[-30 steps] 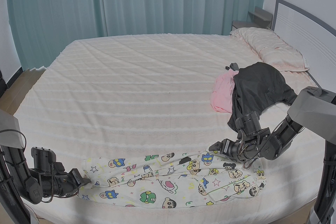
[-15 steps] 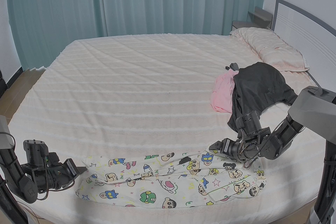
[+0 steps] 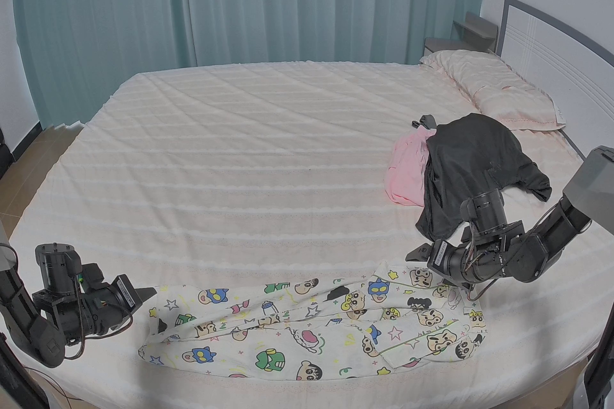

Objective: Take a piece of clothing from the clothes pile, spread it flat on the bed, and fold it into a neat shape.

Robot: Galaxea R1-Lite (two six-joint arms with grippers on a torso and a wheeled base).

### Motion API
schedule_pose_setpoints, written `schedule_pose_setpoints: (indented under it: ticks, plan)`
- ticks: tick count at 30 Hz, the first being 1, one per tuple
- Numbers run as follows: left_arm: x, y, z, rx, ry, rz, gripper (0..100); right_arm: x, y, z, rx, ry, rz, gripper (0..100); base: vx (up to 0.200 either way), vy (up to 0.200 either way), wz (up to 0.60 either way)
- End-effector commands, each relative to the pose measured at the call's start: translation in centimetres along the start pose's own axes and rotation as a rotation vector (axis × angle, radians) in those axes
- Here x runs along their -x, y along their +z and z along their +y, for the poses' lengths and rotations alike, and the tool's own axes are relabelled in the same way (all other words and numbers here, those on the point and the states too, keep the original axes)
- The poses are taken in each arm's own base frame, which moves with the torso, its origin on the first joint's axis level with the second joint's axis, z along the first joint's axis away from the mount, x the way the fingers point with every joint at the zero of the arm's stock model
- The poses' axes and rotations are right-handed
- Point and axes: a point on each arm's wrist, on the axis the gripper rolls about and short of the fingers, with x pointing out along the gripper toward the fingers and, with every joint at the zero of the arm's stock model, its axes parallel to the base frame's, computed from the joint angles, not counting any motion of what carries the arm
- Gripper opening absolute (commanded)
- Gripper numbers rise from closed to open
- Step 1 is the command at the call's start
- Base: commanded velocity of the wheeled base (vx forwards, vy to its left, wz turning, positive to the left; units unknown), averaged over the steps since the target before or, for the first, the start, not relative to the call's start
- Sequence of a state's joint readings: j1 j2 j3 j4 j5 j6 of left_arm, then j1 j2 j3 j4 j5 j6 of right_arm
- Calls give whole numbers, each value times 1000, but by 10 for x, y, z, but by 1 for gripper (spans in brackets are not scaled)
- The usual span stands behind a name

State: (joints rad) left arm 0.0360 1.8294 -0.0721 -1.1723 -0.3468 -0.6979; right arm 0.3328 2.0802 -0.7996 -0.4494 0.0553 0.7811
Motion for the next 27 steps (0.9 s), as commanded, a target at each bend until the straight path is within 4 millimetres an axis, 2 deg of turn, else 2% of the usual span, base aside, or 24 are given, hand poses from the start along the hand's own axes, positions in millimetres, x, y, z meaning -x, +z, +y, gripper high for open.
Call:
schedule_pose_setpoints:
  ticks: [1,5,9,13,14,23,27]
  plan:
    - [3,2,-3,-9,-15,-18,0,22,-2,-9,-30,-19,2,100,0,0,0]
    - [4,1,-2,-5,-9,-10,0,32,-14,-19,-45,-46,27,100,0,0,0]
    - [3,-1,-1,0,-5,2,0,31,-23,-28,-48,-76,58,100,0,0,0]
    - [8,-14,7,20,31,61,0,29,-24,-29,-52,-77,69,100,0,0,0]
    - [8,-17,10,29,46,77,100,29,-24,-28,-51,-75,71,100,0,0,0]
    - [-3,-18,27,77,113,107,100,29,-26,-27,-44,-70,77,100,0,0,0]
    - [-14,-18,32,85,119,137,100,29,-27,-27,-44,-71,78,100,0,0,0]
